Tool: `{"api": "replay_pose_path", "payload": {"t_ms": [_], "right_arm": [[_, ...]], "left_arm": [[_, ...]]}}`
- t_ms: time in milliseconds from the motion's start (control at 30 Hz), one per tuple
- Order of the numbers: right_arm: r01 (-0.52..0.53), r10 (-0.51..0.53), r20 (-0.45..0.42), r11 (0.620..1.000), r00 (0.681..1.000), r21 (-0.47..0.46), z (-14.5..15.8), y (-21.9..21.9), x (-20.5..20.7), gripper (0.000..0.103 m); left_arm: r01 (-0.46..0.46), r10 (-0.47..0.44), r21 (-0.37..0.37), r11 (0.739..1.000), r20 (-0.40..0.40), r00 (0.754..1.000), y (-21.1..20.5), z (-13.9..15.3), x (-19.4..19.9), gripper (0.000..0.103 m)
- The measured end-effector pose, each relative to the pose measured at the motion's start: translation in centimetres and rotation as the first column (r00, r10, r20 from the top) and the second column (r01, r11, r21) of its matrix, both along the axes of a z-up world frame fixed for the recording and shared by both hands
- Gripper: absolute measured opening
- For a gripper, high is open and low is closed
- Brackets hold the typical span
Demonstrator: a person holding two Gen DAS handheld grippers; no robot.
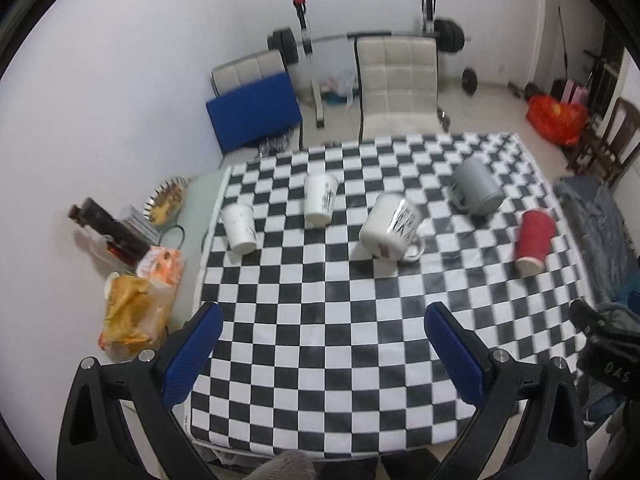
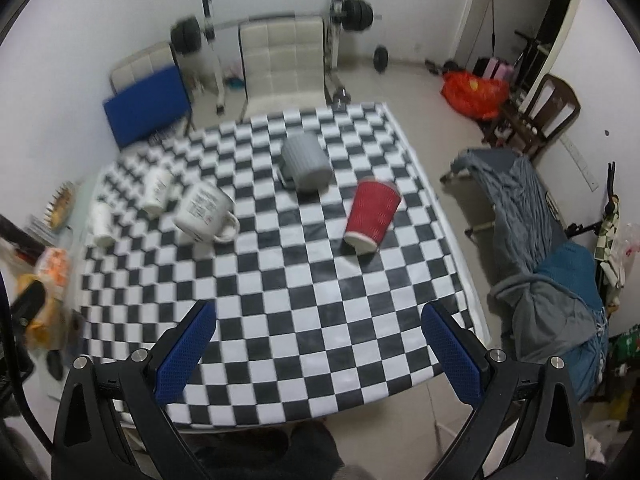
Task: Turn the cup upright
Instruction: 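Reach the left tool to the white tea mug and grasp it, then lift the mug with the left tool and rotate its opening upward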
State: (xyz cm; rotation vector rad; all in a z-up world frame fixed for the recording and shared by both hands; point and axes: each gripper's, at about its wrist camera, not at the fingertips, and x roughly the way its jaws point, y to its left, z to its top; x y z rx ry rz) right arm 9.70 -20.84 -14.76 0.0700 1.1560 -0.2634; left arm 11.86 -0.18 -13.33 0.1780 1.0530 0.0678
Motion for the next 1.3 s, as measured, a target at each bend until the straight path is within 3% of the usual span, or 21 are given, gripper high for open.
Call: {"api": "replay_pose_path", "payload": {"t_ms": [267,500,733,1000,1233,1300], "right_arm": [[-0.003,0.011,-0.159,0.999,0.987,0.051,-12.8,-0.7,7.7,0.103],[0.034,-0.006,-0.242,0.993,0.97,0.112,-20.6,-0.8,13.9,0.103],[0.085,-0.045,-0.284,0.988,0.958,0.129,-24.9,-2.3,18.1,0.103],[0.12,-0.078,-0.323,0.986,0.943,0.114,-27.7,-3.5,20.6,0.103],[0.137,-0.088,-0.343,0.983,0.935,0.12,-29.9,-3.9,23.0,0.103],[0.137,-0.087,-0.346,0.983,0.934,0.122,-30.4,-3.8,23.6,0.103]], "left_arm": [[0.03,-0.02,0.098,0.995,-0.105,0.994,-1.4,-8.9,8.6,0.103],[0.144,-0.115,0.119,0.982,-0.224,0.968,-4.0,-14.3,15.3,0.103],[0.241,-0.204,0.083,0.967,-0.311,0.928,-6.8,-17.8,19.8,0.103],[0.319,-0.279,0.037,0.947,-0.396,0.875,-8.7,-21.5,22.5,0.102],[0.343,-0.309,-0.005,0.939,-0.448,0.839,-8.9,-24.0,23.6,0.101],[0.333,-0.321,-0.056,0.941,-0.454,0.831,-8.6,-24.5,23.8,0.099]]}}
